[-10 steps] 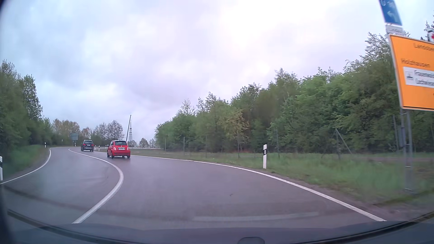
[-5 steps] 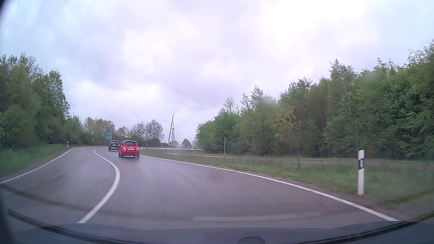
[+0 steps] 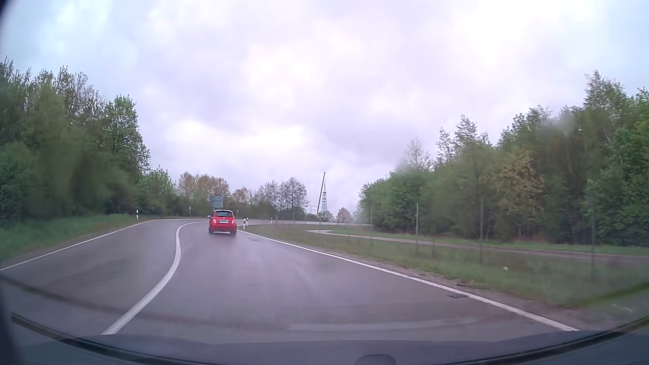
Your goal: Follow the waypoints while adhering to traffic rules and regulations
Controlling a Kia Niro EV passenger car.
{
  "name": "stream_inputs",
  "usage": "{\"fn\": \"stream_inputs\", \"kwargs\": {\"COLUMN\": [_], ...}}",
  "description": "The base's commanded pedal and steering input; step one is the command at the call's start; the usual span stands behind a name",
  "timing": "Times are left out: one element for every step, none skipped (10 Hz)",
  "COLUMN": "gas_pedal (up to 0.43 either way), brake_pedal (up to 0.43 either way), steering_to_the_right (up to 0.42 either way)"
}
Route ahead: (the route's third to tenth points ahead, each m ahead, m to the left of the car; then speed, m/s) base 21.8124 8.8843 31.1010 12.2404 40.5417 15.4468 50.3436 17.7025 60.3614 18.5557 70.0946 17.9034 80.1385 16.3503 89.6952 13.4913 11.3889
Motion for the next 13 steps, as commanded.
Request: {"fn": "stream_inputs", "kwargs": {"gas_pedal": [0.22,0.22,0.22,0.22,0.228,0.228,0.228,0.228,0.24,0.24,0.248,0.248,0.26], "brake_pedal": [0.0,0.0,0.0,0.0,0.0,0.0,0.0,0.0,0.0,0.0,0.0,0.0,0.0], "steering_to_the_right": [-0.135,-0.132,-0.13,-0.126,-0.121,-0.113,-0.106,-0.101,-0.097,-0.093,-0.086,-0.078,-0.067]}}
